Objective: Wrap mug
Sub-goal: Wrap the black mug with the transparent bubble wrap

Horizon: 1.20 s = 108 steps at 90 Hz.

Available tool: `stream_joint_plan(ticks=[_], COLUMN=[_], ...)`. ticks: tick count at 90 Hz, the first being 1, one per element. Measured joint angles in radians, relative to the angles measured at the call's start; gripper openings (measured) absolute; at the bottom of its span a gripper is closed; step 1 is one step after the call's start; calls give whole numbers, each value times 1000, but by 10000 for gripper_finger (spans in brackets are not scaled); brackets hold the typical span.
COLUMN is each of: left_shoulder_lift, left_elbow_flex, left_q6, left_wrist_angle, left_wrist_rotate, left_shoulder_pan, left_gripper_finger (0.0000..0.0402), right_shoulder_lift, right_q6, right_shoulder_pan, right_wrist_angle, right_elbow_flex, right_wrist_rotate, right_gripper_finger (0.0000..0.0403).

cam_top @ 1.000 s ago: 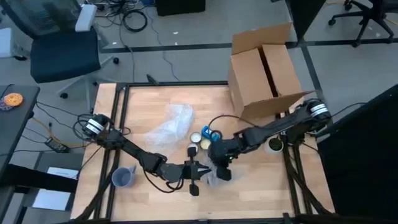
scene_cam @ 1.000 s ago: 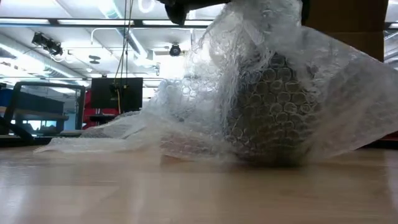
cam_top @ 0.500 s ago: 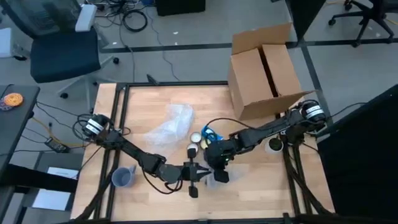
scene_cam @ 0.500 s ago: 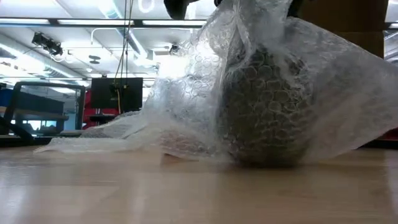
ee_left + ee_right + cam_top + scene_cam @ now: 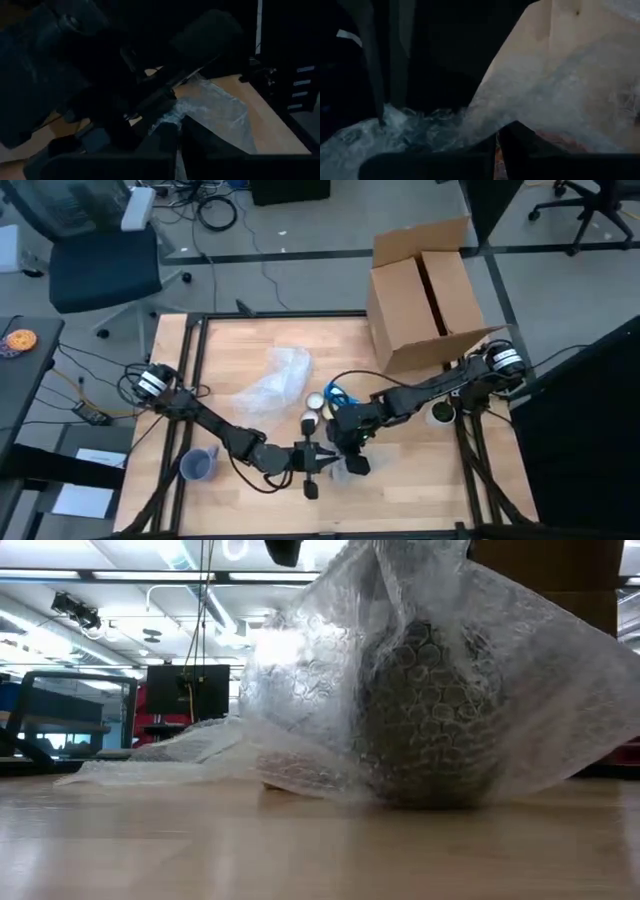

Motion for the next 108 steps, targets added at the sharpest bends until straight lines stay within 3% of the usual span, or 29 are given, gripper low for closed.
stream_joint_plan(ticks=[63, 92, 108], left_shoulder_lift=[1, -3, 3], left_elbow_flex=[-2, 3, 2], left_q6=[-5, 7, 2], left_wrist_angle=[-11, 89, 90], left_wrist_rotate=[0, -85, -99], left_shoulder_pan=[-5, -43, -58], left_gripper_finger=[0, 0, 0], right_shoulder_lift=[27, -49, -28], right_q6=[-31, -63, -61], right_shoulder_pan=[7, 100, 124], right_wrist_angle=[41, 63, 69], right_elbow_flex=[0, -1, 2], right_wrist_rotate=[39, 312, 336], right_gripper_finger=[0, 0, 0])
